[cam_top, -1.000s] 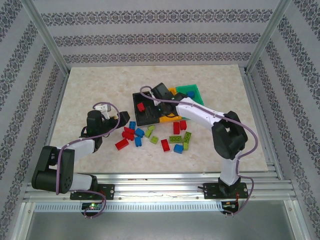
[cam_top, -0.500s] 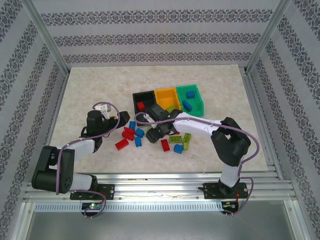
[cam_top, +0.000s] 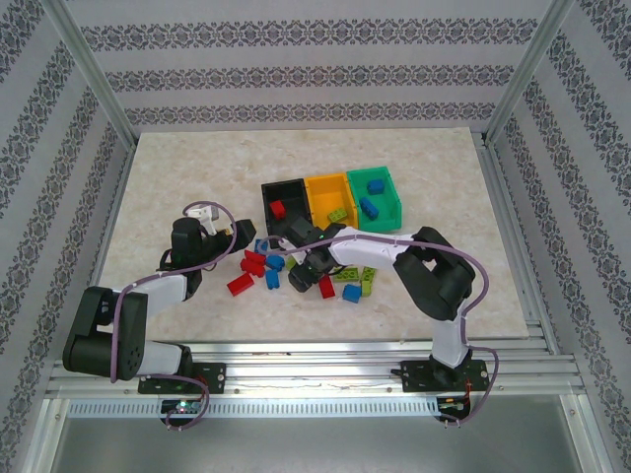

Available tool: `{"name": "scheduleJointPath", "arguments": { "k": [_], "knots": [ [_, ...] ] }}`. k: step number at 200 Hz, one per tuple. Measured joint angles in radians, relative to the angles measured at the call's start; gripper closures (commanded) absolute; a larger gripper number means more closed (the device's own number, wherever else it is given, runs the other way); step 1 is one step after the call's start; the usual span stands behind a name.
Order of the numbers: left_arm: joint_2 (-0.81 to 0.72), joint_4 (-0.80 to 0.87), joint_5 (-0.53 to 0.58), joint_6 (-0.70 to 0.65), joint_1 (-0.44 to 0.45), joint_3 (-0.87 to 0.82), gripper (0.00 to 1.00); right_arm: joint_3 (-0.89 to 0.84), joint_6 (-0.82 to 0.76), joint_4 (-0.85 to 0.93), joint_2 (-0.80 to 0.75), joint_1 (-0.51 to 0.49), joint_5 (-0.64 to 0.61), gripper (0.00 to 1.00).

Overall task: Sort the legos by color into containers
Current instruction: Pick up the lego from the bottom-center of the table, then place the lego in the container, then pick up the lego from the center of the table.

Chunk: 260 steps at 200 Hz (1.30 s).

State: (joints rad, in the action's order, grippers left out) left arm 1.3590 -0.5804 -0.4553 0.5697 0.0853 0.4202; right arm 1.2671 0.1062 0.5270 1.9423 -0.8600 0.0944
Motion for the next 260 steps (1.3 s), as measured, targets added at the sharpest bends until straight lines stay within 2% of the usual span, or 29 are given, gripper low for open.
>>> {"name": "scheduleJointPath", "arguments": {
  "k": [73, 93, 130, 138, 150, 162, 181, 228, 260],
  "knots": [
    [0.0, 0.0, 0.0, 0.0, 0.0, -0.001, 0.0, -0.006, 0.002, -0.021, -0.035, 0.026, 0.012, 0.59],
    [-0.001, 0.0, 0.0, 0.0, 0.0, -0.001, 0.0, -0.029, 0.037, -0.071, -0.098, 0.084, 0.032, 0.59],
    [-0.002, 0.0, 0.0, 0.0, 0.0, -0.001, 0.0, -0.047, 0.179, -0.204, -0.161, 0.254, 0.041, 0.59],
    [-0.003, 0.0, 0.0, 0.0, 0.0, -0.001, 0.0, -0.043, 0.209, -0.224, -0.154, 0.287, 0.045, 0.56],
    [-0.006, 0.001, 0.0, 0.0, 0.0, -0.001, 0.0, -0.014, 0.246, -0.226, -0.131, 0.332, 0.04, 0.42],
    [-0.008, 0.001, 0.0, 0.0, 0.0, -0.001, 0.0, 0.042, 0.257, -0.217, -0.094, 0.354, 0.019, 0.37],
    [-0.008, 0.001, 0.0, 0.0, 0.0, -0.001, 0.0, 0.11, 0.261, -0.217, -0.057, 0.35, -0.012, 0.3],
    [-0.01, 0.001, 0.004, 0.0, 0.0, -0.001, 0.0, 0.102, 0.239, -0.217, -0.069, 0.278, 0.002, 0.34],
    [-0.012, 0.001, 0.004, 0.0, 0.0, -0.001, 0.0, 0.041, 0.203, -0.194, -0.108, 0.177, 0.017, 0.36]
  ]
}}
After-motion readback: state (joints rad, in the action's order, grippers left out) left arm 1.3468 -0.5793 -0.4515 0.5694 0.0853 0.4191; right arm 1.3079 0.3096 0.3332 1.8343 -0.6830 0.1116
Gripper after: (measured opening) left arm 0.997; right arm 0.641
